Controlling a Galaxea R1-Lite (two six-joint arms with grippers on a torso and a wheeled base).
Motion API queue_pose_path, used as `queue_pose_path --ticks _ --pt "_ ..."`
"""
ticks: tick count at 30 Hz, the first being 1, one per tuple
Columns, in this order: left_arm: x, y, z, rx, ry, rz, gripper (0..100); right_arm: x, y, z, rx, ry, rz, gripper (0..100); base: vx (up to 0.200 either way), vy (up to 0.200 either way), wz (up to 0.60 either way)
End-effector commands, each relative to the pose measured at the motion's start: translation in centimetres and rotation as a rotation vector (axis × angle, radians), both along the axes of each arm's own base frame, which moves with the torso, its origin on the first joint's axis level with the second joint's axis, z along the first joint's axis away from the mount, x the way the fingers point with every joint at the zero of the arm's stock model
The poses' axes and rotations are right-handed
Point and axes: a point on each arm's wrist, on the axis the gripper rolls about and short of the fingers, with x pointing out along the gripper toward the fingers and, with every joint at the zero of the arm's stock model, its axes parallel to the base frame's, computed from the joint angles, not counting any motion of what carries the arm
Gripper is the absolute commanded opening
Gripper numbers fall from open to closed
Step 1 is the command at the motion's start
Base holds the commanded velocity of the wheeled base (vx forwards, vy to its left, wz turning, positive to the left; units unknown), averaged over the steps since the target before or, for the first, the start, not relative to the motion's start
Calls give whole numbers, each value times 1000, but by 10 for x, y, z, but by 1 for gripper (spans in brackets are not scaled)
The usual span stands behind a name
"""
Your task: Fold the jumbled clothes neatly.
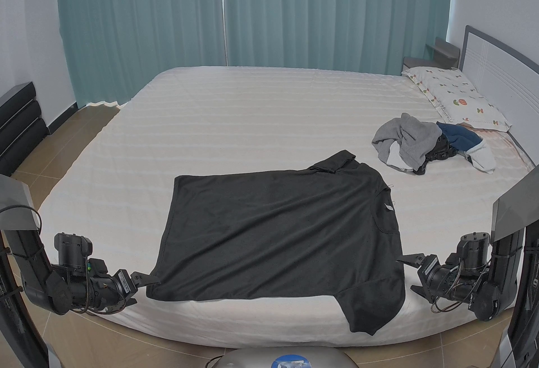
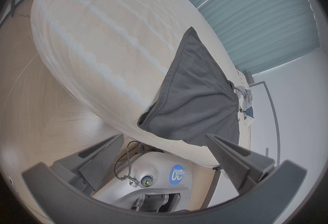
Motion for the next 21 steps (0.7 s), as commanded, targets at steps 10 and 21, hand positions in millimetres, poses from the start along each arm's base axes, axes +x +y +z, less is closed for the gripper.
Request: queue_pose_path --ticks 10,21 --pt "3 -16 -5 74 15 -22 100 -6 1 -4 -19 19 24 100 0 0 0" --pt "9 -35 -25 200 -12 -24 100 -7 2 -3 -25 21 26 100 0 0 0"
